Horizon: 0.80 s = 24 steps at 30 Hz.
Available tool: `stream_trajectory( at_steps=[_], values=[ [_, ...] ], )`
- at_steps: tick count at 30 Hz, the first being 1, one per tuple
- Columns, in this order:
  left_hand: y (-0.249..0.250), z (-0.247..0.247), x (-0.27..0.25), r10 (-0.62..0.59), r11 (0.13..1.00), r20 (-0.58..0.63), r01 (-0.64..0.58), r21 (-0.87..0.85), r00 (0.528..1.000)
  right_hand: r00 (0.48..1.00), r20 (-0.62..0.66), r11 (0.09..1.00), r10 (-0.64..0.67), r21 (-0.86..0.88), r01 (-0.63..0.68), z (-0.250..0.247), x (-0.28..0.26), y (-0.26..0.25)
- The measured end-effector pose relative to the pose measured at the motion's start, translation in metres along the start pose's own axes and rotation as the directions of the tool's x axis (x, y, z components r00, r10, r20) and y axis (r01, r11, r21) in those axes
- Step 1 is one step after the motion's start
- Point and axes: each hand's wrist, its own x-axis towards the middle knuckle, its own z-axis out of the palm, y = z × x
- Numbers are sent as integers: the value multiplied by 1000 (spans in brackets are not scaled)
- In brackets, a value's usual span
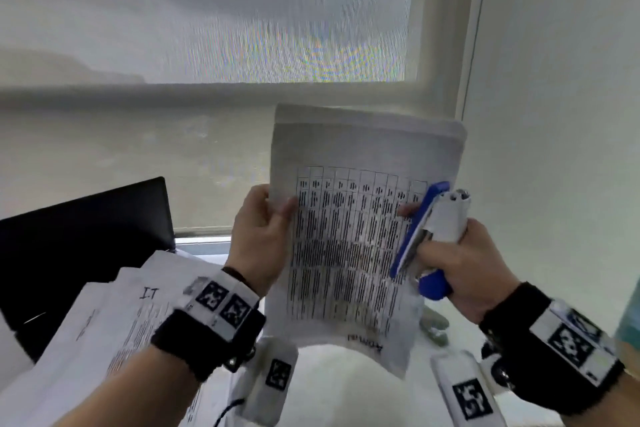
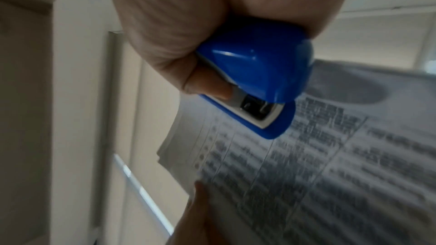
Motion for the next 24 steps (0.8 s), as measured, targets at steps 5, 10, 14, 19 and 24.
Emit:
stream_trajectory(
  at_steps=[5,10,14,19,24],
  values=[
    [-20,14,-34,-125,988,-8,125,90,992,1000,24,996,21,-87,-18,11,-26,24],
    [-32,9,-36,-159,987,-28,160,28,987,998,-54,989,41,-141,-48,8,-28,45],
    [-36,6,-34,-173,983,-12,173,65,985,998,-36,986,57,-153,-61,4,-26,49],
    [-38,3,-32,-225,974,-10,225,36,974,986,-163,969,37,-234,-75,-2,-10,50],
    [-34,4,-33,-210,978,-4,210,-9,978,871,-432,940,-234,-328,89,2,32,-3]
  ],
)
